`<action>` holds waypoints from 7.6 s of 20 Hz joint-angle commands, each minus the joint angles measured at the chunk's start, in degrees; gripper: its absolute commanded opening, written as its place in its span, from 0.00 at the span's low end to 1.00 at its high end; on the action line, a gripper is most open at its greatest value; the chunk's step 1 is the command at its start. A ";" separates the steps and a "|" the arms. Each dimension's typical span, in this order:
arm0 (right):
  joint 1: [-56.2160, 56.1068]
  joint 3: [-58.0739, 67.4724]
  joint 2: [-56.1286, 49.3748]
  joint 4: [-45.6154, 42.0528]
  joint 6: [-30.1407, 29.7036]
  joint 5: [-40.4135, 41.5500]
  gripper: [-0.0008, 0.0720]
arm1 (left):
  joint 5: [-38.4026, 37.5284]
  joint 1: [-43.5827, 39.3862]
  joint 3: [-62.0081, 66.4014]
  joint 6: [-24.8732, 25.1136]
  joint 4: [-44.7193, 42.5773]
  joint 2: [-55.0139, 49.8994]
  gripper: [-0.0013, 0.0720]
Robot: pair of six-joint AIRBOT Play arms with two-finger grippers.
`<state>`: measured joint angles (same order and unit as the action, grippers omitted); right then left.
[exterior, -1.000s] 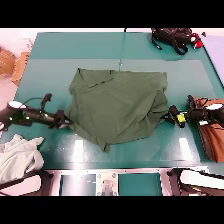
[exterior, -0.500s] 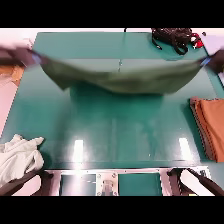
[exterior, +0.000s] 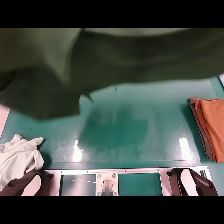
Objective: Fold the shirts.
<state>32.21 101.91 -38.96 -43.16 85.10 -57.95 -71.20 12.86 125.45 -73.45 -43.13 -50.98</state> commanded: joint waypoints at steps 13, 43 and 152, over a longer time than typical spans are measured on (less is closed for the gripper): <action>-12.44 -45.57 -21.38 -2.29 -10.40 12.00 0.04 | 10.62 -4.94 -56.78 7.13 3.74 -15.58 0.05; -15.26 -7.34 -69.59 -14.78 -2.32 -10.01 0.03 | 17.09 -6.86 -40.63 9.92 -7.69 -48.33 0.05; -3.50 -1.92 -82.47 -4.83 -14.23 -21.03 0.62 | 6.05 -7.43 -41.05 7.72 14.91 -48.54 0.58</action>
<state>29.76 96.64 -117.67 -49.15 72.07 -76.77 -63.18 5.45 84.33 -66.02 -28.25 -99.48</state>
